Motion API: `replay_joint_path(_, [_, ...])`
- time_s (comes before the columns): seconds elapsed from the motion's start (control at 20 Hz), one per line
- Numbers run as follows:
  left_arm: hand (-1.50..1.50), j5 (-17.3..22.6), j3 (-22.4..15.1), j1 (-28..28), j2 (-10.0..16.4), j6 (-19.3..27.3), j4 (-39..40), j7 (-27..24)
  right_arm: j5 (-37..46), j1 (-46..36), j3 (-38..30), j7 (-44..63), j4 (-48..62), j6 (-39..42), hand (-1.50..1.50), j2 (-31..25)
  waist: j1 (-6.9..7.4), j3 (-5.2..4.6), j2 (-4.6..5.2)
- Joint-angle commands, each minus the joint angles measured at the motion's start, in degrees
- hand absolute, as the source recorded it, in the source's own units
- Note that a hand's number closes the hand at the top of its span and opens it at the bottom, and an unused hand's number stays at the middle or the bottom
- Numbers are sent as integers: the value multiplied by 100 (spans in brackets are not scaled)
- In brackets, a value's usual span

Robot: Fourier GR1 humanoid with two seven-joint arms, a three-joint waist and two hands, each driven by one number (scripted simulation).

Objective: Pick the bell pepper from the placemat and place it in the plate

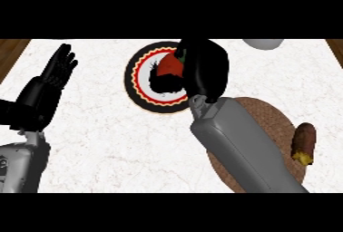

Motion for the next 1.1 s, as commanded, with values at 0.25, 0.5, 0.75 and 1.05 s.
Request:
replay_joint_path(0.25, [0,-25,-156,-322,-132,-16,17,214,-800,-1222,44,-263,3116,-1633,150,28,177,-1,51])
replay_joint_path(0.5, [0,-137,-247,-326,-227,47,34,154,-1205,-1779,-331,-1000,4434,-1939,150,28,308,0,110])
replay_joint_path(0.75, [0,71,-36,-429,-48,-197,183,-15,-1858,-1587,-336,-1009,4816,-2696,-150,28,430,-1,137])
replay_joint_path(1.05, [0,-30,-233,-504,-172,-131,27,202,-2600,-1779,-721,-2008,5184,-2981,-150,28,542,8,182])
